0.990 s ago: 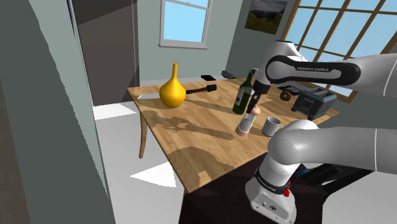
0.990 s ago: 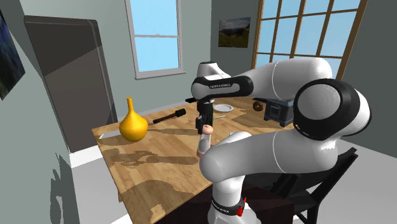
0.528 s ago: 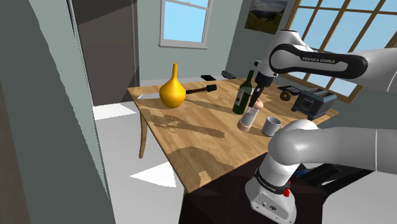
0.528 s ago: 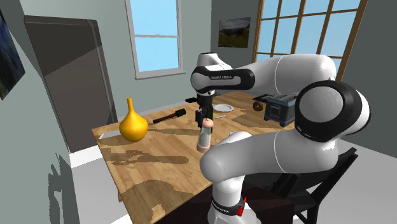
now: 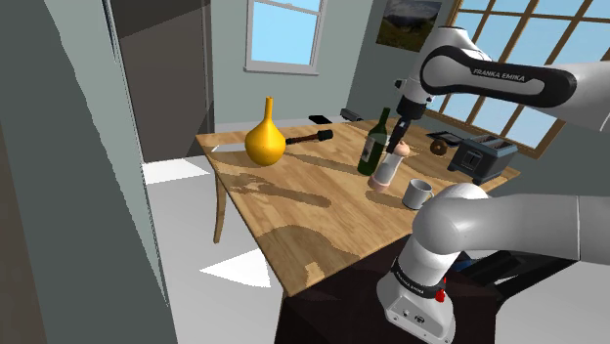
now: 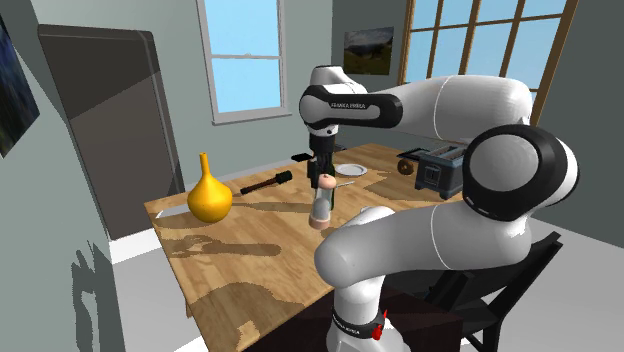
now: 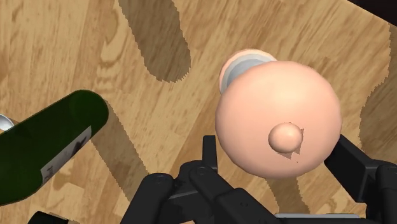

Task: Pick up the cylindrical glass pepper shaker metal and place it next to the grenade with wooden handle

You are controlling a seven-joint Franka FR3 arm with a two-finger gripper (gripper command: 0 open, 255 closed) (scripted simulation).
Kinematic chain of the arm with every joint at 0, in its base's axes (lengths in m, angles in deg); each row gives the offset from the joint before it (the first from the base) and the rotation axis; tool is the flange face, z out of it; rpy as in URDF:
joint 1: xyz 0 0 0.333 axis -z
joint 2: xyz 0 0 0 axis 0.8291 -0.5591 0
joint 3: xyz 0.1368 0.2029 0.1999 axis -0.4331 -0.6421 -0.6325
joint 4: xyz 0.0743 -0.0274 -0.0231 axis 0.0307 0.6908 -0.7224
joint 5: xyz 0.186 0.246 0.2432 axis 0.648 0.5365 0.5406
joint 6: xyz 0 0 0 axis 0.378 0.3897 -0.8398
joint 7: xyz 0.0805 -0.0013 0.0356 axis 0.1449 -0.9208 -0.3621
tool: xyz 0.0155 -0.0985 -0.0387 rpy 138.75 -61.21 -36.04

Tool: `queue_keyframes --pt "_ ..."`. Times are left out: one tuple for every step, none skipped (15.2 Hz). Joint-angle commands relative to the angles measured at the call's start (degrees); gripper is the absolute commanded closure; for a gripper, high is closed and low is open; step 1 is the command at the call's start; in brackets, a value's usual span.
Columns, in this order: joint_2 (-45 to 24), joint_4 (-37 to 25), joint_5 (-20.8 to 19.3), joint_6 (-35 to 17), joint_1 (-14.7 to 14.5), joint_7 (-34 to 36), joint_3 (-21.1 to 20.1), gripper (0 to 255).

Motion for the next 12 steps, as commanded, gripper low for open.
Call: queue_keyframes --pt "0.02 -1.53 0.51 1.56 -0.19 -0.08 -0.56 255" --pt "-0.14 -2.35 0.74 2.22 -0.31 -0.12 -0.78 255" --pt "-0.31 -3.17 0.96 2.88 -0.43 -0.17 -0.99 255" --pt "-0.49 -4.01 1.18 3.53 -0.54 -0.22 -1.20 255" --pt "-0.68 -4.85 1.39 4.17 -0.66 -0.27 -1.40 255" --pt "-0.88 -5.69 1.59 4.81 -0.77 -0.32 -1.60 255" --pt "-1.10 -6.55 1.79 5.45 -0.88 -0.36 -1.79 255" --pt "-1.33 -7.41 1.99 6.08 -0.98 -0.42 -1.98 255" --pt "-1.56 -8.28 2.18 6.72 -1.09 -0.47 -2.16 255" --pt "-1.81 -9.16 2.37 7.34 -1.19 -0.52 -2.34 255" --pt "-2.07 -10.04 2.55 7.97 -1.29 -0.57 -2.51 255" --pt "-2.33 -10.93 2.73 8.59 -1.39 -0.63 -2.68 255"
